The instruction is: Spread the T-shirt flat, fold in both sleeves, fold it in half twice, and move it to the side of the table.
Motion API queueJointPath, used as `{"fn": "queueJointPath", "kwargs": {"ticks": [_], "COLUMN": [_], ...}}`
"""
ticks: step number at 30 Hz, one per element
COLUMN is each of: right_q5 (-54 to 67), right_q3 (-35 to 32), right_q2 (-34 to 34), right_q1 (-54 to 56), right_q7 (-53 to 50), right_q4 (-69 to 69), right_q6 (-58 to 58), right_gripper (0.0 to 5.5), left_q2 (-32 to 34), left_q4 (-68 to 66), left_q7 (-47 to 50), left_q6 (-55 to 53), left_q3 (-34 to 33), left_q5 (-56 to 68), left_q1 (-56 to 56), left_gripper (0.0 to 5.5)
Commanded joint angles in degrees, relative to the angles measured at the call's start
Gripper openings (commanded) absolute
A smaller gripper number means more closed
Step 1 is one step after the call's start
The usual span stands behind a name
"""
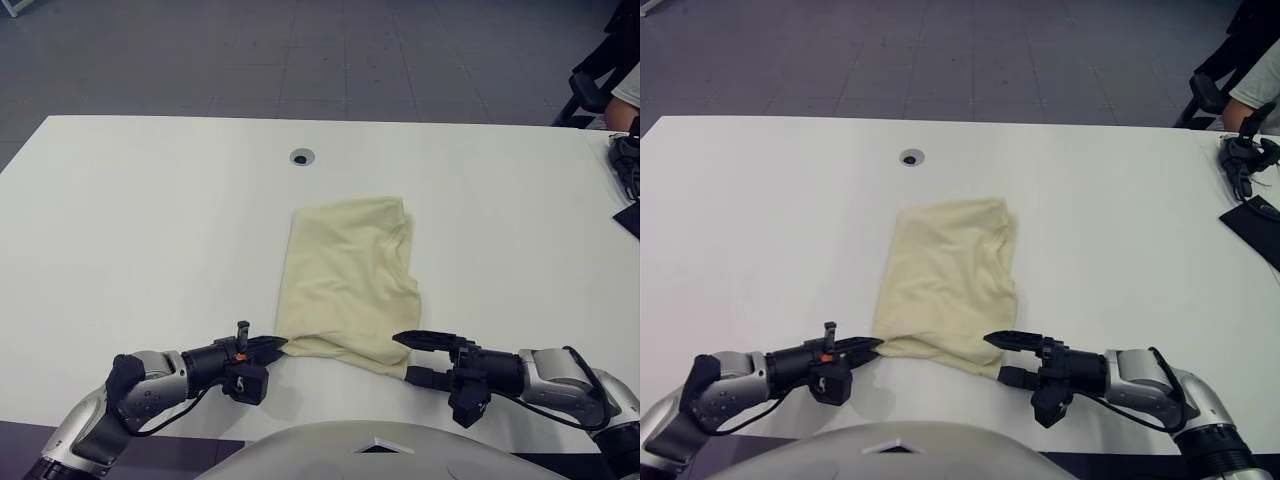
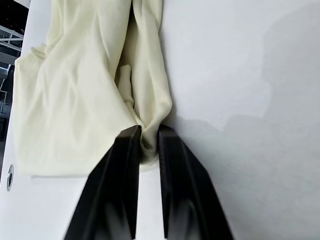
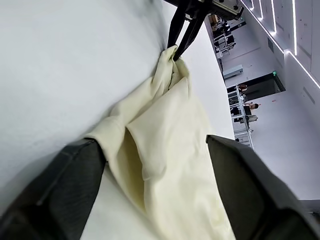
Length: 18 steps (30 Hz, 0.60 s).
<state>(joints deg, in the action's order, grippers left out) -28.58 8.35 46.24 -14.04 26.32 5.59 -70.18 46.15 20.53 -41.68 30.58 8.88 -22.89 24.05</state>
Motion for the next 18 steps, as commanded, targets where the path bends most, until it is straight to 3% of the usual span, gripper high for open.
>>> {"fn": "queueJointPath", "kwargs": {"ticks": [1,11,15,18], "right_q5": [-1.58,3.49,13.41,25.74], "right_q3": [2.33,5.36,11.21,14.53], "right_q2": [2.31,4.89,7.28,10.35], "right_q1": [-1.49,-1.54,3.77,3.55], "right_q7": [1.95,2.29,8.40,17.18], "right_q4": [0.35,0.34,2.90,-0.15], "right_q6": [3.29,7.02,9.46,19.91], "right_gripper": [2.97,1.19,0.59,0.08], "left_q2": [0.87,1.74,-0.38,0.27], "left_q4": [0.30,2.56,9.11,16.04], "left_q7": [0.06,-1.26,-1.64,-4.67], "left_q6": [-0.92,-4.44,-13.30,-23.34], "left_q3": [0.26,-0.50,-1.41,-2.66], "left_q5": [-0.21,3.92,8.32,16.54], "left_q1": [-0.15,1.03,7.13,9.86], "left_gripper": [0.00,0.00,0.00,0.00]}}
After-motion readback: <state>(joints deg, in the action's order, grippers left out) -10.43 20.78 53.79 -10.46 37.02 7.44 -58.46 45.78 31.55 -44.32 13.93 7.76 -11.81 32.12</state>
